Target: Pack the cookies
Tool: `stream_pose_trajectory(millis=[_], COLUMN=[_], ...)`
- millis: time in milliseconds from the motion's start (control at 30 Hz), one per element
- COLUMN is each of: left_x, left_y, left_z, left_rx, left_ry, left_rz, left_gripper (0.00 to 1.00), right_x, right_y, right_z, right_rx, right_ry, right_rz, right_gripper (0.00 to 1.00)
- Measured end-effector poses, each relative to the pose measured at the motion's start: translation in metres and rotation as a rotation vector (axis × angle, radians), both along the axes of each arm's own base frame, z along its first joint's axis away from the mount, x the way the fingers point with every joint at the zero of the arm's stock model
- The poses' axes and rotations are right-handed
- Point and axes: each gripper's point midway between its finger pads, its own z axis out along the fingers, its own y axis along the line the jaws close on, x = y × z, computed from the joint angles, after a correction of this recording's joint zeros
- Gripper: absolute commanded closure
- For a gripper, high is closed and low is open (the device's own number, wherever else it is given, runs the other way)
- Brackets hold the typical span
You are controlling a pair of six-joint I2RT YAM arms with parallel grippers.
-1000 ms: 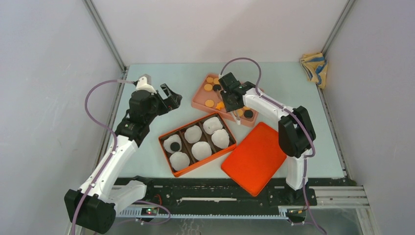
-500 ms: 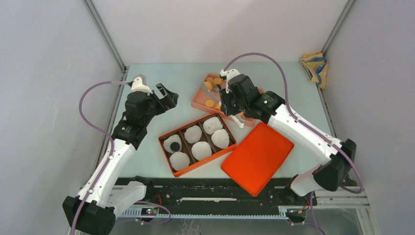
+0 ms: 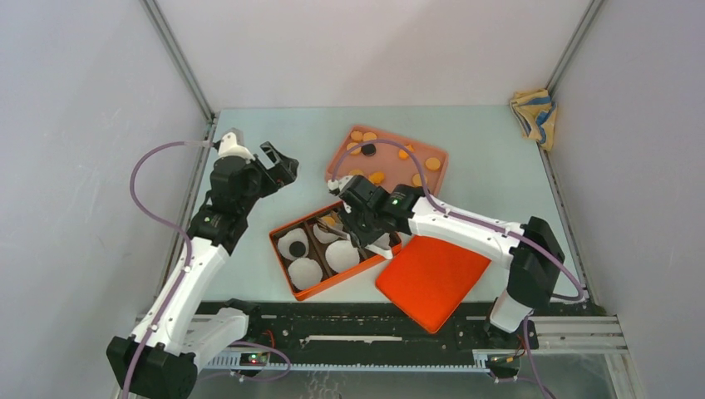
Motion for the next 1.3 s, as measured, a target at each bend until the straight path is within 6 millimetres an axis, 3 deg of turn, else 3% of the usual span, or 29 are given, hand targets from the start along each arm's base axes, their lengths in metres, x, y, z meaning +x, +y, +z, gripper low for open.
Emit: stream_pose_trajectory(millis=[67,200,333,467,667,867,1000,1100,1200,1300], left_x=[-0.001,-0.001,-0.001,-0.001,-0.003,-0.003,-0.002,-0.001,0.001,0.003], left_y=[0.002,0.005,0.007,0.007,0.003,-0.002,-0.006,-0.007,-0.008,-0.008], left_z=[0.001,0.002,0.001,0.001,0.001,0.003,0.009,0.011,0.008,0.005], left_rx=[-0.004,-0.006,-0.005,-0.008,-0.017,-0.034,-0.047,-0.053,-0.055,-0.053], left_ry=[-0.002,-0.003,0.002,0.003,0.004,0.001,-0.020,-0.028,-0.021,-0.010], left_rz=[0.006,0.016,0.020,0.018,-0.007,-0.033,-0.049,-0.052,-0.054,-0.055], left_gripper=[0.00,0.00,0.00,0.00,0.00,0.00,0.00,0.00,0.00,0.00], right_x=[0.000,0.002,0.003,0.004,0.004,0.011,0.031,0.061,0.100,0.137], right_y=[0.000,-0.001,-0.001,0.002,0.004,-0.003,-0.014,-0.032,-0.053,-0.064], right_z=[-0.008,-0.016,-0.019,-0.016,-0.003,0.041,0.082,0.096,0.089,0.066], right_rx=[-0.018,-0.037,-0.046,-0.037,-0.020,0.039,0.111,0.139,0.111,0.051], right_ry=[0.014,0.020,0.024,0.020,0.004,-0.078,-0.163,-0.200,-0.211,-0.205], right_rz=[-0.002,-0.014,-0.021,-0.021,-0.019,-0.045,-0.102,-0.188,-0.291,-0.367], right_gripper=[0.76,0.55,0.46,0.44,0.48,0.49,0.48,0.48,0.47,0.47])
